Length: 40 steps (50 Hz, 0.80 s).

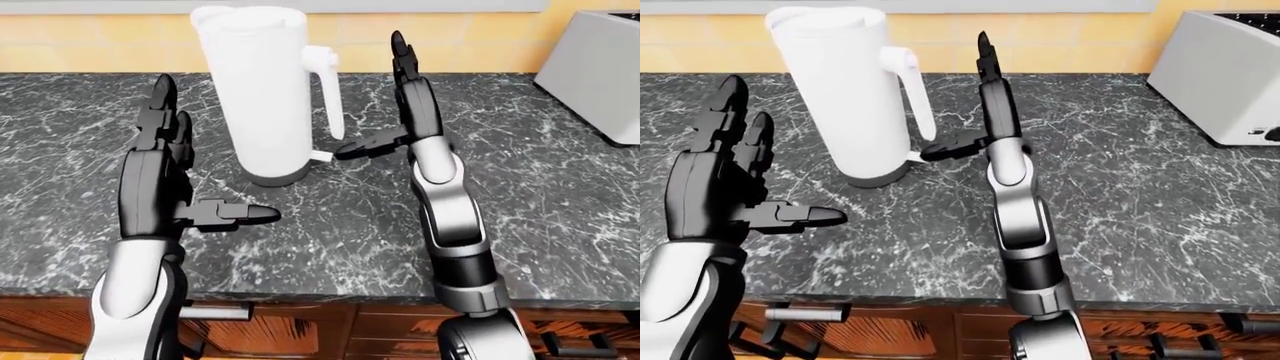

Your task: Press down the lever to turn on the electric kettle.

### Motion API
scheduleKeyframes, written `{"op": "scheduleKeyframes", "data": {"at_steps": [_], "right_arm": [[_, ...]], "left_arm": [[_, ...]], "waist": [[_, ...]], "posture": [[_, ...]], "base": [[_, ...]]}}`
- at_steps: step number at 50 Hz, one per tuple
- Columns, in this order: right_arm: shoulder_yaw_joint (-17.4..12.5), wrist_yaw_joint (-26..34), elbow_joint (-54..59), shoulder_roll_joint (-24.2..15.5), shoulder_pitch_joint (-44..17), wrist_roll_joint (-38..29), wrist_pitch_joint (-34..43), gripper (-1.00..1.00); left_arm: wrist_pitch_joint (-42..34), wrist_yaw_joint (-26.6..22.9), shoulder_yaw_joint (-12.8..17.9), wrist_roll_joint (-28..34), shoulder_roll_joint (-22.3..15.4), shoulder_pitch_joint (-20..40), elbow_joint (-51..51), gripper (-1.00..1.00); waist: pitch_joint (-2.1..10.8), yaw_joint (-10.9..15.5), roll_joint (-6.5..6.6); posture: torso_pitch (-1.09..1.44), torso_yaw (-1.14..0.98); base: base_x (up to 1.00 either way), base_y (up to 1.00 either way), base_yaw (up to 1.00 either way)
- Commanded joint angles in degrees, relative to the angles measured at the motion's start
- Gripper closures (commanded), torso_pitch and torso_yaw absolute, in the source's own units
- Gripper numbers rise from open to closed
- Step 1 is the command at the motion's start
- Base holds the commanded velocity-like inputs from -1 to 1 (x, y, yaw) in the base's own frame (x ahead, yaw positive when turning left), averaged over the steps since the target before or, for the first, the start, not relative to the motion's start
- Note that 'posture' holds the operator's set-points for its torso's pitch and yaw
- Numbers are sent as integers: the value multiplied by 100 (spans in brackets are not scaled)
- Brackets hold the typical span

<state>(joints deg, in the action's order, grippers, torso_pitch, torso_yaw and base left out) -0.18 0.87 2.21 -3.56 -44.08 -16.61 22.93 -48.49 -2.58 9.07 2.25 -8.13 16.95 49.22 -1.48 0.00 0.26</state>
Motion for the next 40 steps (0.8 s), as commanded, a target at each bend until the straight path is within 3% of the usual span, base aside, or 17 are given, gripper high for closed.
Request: {"op": "scheduleKeyframes", "data": {"at_steps": [1, 16, 40], "right_arm": [[7, -41, -130, 22, -234, -40, -174, -100], [24, -46, 395, 61, -619, -62, -337, -100], [-36, -121, 916, -13, -636, -15, -693, -100]], "left_arm": [[152, 6, 47, 0, -39, 121, 180, -100], [147, 25, 76, -36, -54, 128, 178, -100], [173, 28, 87, -41, -60, 89, 190, -100]], "waist": [[118, 15, 23], [114, 20, 47], [108, 28, 36]], "posture": [[0, 0], [0, 0], [0, 0]], "base": [[0, 0, 0], [0, 0, 0], [0, 0, 0]]}}
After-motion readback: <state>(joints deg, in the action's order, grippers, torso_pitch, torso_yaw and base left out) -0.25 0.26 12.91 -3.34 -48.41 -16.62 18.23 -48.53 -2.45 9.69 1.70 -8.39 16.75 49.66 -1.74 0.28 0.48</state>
